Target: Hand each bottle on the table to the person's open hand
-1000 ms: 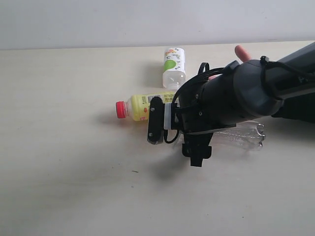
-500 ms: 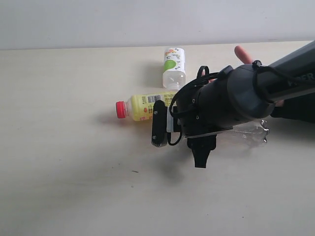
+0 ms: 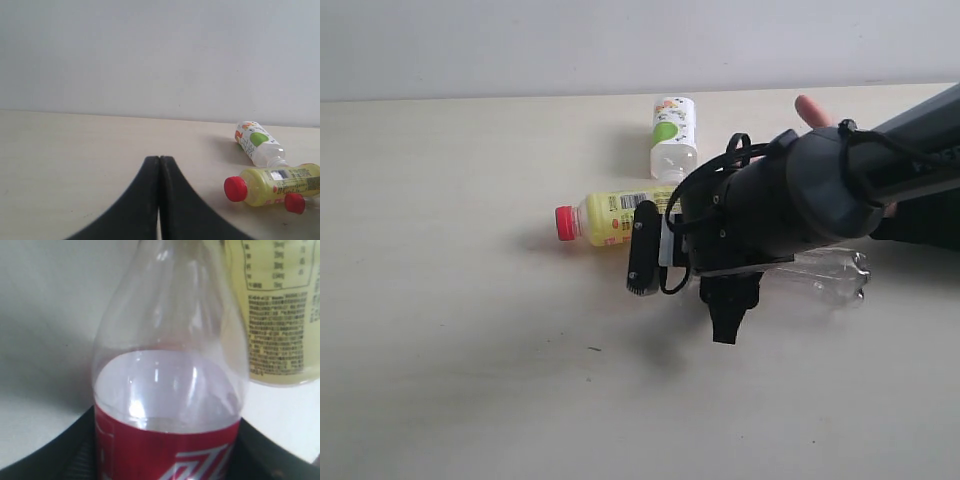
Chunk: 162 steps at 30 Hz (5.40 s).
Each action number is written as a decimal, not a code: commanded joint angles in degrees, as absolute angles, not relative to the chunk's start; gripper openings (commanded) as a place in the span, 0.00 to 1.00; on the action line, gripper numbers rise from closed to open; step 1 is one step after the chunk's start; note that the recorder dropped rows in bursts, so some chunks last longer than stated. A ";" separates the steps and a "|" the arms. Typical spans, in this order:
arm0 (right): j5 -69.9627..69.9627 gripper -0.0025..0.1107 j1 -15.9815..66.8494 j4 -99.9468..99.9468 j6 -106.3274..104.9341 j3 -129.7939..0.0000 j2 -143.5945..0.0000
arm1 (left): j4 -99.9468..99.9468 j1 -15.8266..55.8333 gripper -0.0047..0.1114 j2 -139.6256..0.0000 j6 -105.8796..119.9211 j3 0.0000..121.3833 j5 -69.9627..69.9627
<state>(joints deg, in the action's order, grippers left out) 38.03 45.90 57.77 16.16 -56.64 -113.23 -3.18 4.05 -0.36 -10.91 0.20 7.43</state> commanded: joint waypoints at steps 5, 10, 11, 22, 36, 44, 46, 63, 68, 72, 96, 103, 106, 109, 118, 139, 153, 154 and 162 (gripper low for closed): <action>37.39 0.02 45.96 42.04 6.77 -56.48 -106.10 | -2.73 3.99 0.04 0.00 -10.84 0.00 7.39; 40.88 0.02 45.96 32.85 4.56 -56.48 -99.95 | -2.73 3.99 0.04 0.00 -10.84 0.00 7.39; 41.38 0.02 45.96 30.55 3.66 -56.48 -99.12 | -2.73 3.99 0.04 0.00 -10.84 0.00 7.39; 58.15 0.02 45.96 15.07 9.35 -60.59 -77.67 | -2.73 3.99 0.04 0.00 -10.84 0.00 7.39; 64.10 0.02 28.05 10.78 7.98 -75.07 -81.02 | -2.73 3.99 0.04 0.00 -10.84 0.00 7.39; 66.92 0.02 20.40 3.04 1.24 -80.07 -91.92 | -2.73 3.99 0.04 0.00 -10.84 0.00 7.39; 67.01 0.02 19.43 2.91 1.13 -82.16 -94.98 | -2.73 3.99 0.04 0.00 -10.84 0.00 7.39; 69.96 0.02 18.49 3.96 0.43 -96.74 -111.65 | -2.73 3.99 0.04 0.00 -10.84 0.00 7.39; 69.96 0.02 18.49 4.01 0.80 -96.90 -112.90 | -2.73 3.99 0.04 0.00 -10.84 0.00 7.39; 69.49 0.02 18.49 4.01 0.78 -96.90 -113.45 | -2.73 3.99 0.04 0.00 -10.84 0.00 7.39; 68.77 0.63 18.63 4.01 0.55 -96.90 -113.45 | -2.73 3.99 0.04 0.00 -10.84 0.00 7.39; 68.68 0.68 18.63 3.76 0.55 -96.90 -113.45 | -2.73 3.99 0.04 0.00 -10.84 0.00 7.39; 68.42 0.68 18.63 3.78 0.55 -96.90 -113.45 | -2.73 3.99 0.04 0.00 -10.84 0.00 7.39; 67.97 0.68 18.63 3.78 0.55 -96.90 -113.45 | -2.73 3.99 0.04 0.00 -10.84 0.00 7.39; 67.01 0.68 18.63 3.78 0.55 -96.99 -112.18 | -2.73 3.99 0.04 0.00 -10.84 0.00 7.39; 50.72 0.02 18.63 -20.91 -16.17 -67.96 -76.24 | -2.73 3.99 0.04 0.00 -10.84 0.00 7.39; 36.75 0.02 18.63 -28.88 -17.56 -25.14 -9.57 | -2.73 3.99 0.04 0.00 -10.84 0.00 7.39; 36.40 0.02 18.63 -29.77 -17.88 -25.01 -7.41 | -2.73 3.99 0.04 0.00 -10.84 0.00 7.39; 38.18 0.02 18.63 -29.58 -21.12 -25.01 0.00 | -2.73 3.99 0.04 0.00 -10.84 0.00 7.39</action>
